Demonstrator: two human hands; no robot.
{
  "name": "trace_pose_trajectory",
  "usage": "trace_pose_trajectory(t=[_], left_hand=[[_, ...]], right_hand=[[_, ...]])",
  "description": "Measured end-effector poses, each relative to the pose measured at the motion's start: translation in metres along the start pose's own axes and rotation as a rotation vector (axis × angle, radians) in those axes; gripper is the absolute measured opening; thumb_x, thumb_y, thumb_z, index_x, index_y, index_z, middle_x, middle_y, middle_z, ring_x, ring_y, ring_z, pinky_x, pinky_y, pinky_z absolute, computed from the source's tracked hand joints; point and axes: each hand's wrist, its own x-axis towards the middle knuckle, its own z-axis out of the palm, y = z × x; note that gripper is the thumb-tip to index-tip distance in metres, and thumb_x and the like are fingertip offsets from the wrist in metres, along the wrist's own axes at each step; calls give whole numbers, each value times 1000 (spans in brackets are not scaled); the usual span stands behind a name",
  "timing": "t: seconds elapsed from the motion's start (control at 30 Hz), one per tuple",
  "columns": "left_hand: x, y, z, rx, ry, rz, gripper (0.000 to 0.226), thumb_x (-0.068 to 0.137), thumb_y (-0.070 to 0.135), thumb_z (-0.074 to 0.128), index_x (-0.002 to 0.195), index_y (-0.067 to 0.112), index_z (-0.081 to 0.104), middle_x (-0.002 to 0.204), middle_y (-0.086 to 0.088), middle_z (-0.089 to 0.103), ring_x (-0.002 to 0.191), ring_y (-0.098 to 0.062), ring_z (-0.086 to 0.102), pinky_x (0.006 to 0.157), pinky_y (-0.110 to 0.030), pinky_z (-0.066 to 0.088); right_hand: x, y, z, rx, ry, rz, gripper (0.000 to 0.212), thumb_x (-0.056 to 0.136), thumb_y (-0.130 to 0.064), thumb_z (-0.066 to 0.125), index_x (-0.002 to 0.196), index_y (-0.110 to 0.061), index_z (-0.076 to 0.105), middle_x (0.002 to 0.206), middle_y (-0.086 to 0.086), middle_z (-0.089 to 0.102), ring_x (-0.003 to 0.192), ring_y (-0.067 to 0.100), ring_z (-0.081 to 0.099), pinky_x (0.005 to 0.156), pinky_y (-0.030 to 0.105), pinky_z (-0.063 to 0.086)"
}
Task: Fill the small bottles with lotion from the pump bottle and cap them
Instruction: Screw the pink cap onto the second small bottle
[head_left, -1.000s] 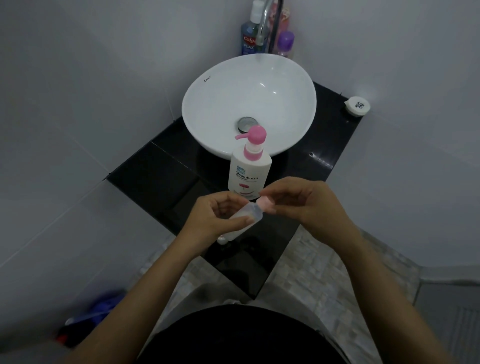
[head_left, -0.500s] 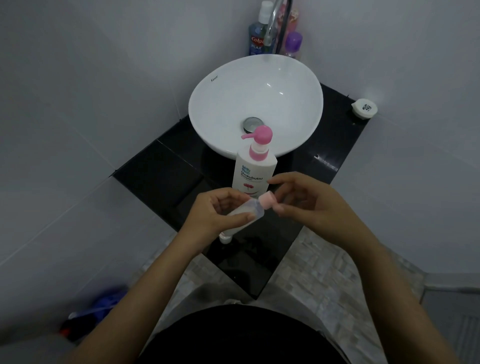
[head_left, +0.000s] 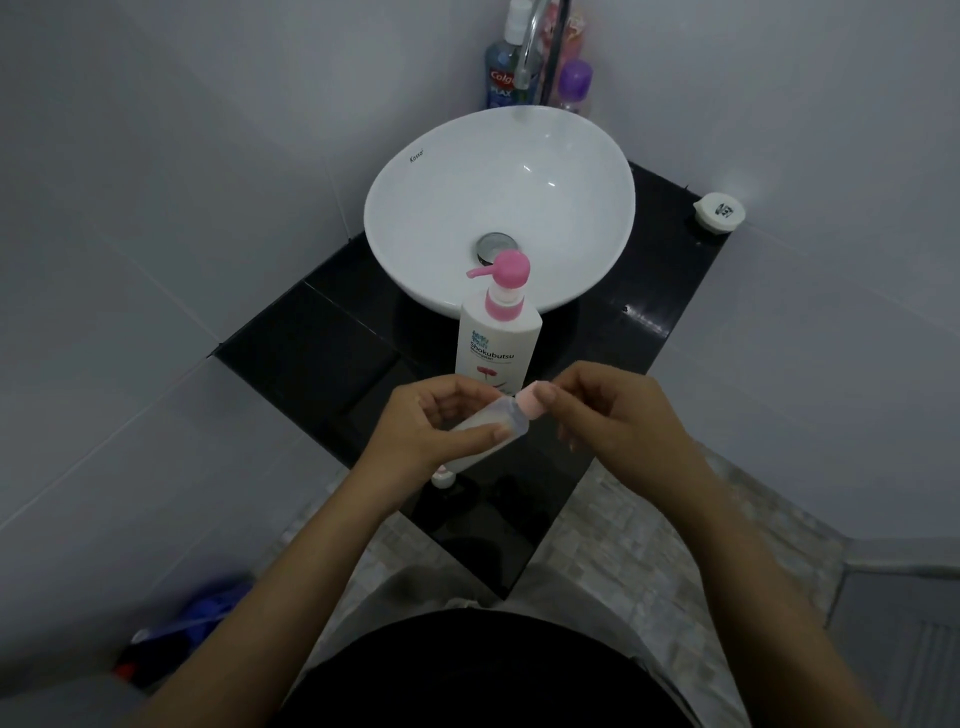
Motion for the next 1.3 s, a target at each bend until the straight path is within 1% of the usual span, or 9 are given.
trace_pose_trajectory(t=[0.13,0.23,0.33,0.5,0.63,0.8,0.97,1.1,1.3], left_hand=[[-1,1,-1,-7,-3,8,29,64,24,80,92,23,71,95,0,74,90,-15,70,77,-24,56],[-2,1,1,-6,0,15,27,64,27,79,90,26,71,96,1,74,90,-15,70,76,-23,56],[-4,3,1,-30,10,20,28,62,32,76,89,26,71,95,1,74,90,-15,70,76,-21,55],[-4,3,2,-16,9,15,23,71,10,75,91,18,70,91,3,74,87,-13,70,73,-20,55],[-6,4,2,-58,32,21,26,66,19,74,91,17,70,88,6,74,85,-10,69,72,-18,54],[-6,3,3,-47,17,16,24,67,18,74,91,18,71,88,6,74,84,-10,68,70,-17,53],[-5,4,1,-61,34,18,23,68,17,76,90,20,71,88,8,73,84,-8,68,69,-15,52],[-5,4,1,-48,33,16,24,67,20,78,90,21,72,90,5,73,86,-10,68,69,-17,53],[-6,5,0,-61,41,19,29,64,21,80,91,19,71,87,8,74,83,-6,68,67,-14,51]], right_hand=[[-1,2,-5,-9,-71,-72,26,79,-41,63,102,-29,63,91,-7,68,79,9,65,72,20,56],[0,-1,-1,35,-20,-30,30,74,-51,59,87,-25,65,75,-5,68,63,8,63,59,17,53],[-1,-1,-2,52,-49,-71,33,77,-49,60,102,-28,62,88,-5,68,77,11,66,69,23,57],[-2,-6,3,84,-12,-41,32,73,-53,58,85,-23,63,72,-4,67,62,6,62,59,15,52],[-4,-6,3,126,-66,-74,25,80,-42,59,100,-26,62,86,-2,69,73,15,67,66,25,58],[-3,-9,7,102,22,-42,31,75,-51,55,84,-23,63,67,-6,67,54,5,59,54,11,49],[-7,-10,4,198,-41,-72,24,80,-35,60,99,-21,65,85,5,70,64,14,65,56,12,49],[-7,-10,12,192,67,0,28,72,-45,60,82,-19,66,65,-6,66,51,4,58,49,9,45],[-12,-13,9,263,3,-62,29,77,-35,60,97,-16,65,81,8,69,59,8,62,53,10,47]])
